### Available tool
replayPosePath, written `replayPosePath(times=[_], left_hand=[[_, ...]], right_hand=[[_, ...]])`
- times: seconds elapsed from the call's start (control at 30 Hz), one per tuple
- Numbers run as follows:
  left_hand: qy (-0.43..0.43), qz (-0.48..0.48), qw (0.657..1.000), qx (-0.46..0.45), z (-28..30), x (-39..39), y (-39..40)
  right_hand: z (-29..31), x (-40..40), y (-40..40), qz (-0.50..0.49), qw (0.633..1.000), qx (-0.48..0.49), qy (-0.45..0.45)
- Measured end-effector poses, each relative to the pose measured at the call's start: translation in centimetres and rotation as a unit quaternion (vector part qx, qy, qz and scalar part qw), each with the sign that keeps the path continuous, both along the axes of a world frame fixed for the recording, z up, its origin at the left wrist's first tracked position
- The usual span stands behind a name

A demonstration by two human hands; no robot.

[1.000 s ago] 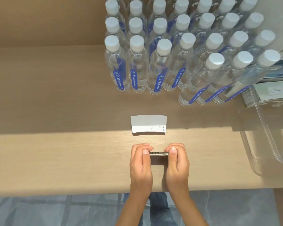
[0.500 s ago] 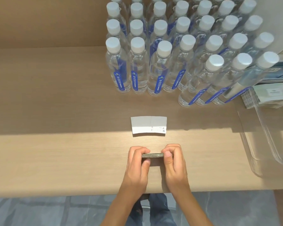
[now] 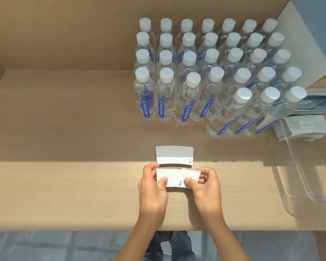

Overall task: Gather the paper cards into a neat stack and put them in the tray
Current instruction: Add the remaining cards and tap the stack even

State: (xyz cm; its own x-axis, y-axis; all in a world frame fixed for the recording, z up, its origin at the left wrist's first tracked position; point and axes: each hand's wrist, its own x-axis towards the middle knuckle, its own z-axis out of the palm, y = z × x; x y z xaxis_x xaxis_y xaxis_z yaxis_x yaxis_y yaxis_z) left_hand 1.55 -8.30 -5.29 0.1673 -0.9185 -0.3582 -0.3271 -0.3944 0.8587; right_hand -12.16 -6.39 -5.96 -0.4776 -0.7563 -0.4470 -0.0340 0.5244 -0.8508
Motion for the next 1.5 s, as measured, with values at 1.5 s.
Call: replayPosePath(times=[1.5], left_hand=[[0.007,-0.067,0.994,0.090,2.1,1.3,-7.5]], right_hand=[[2.6,-2.2,-6.9,0.104,0.992,0.077,0.002]])
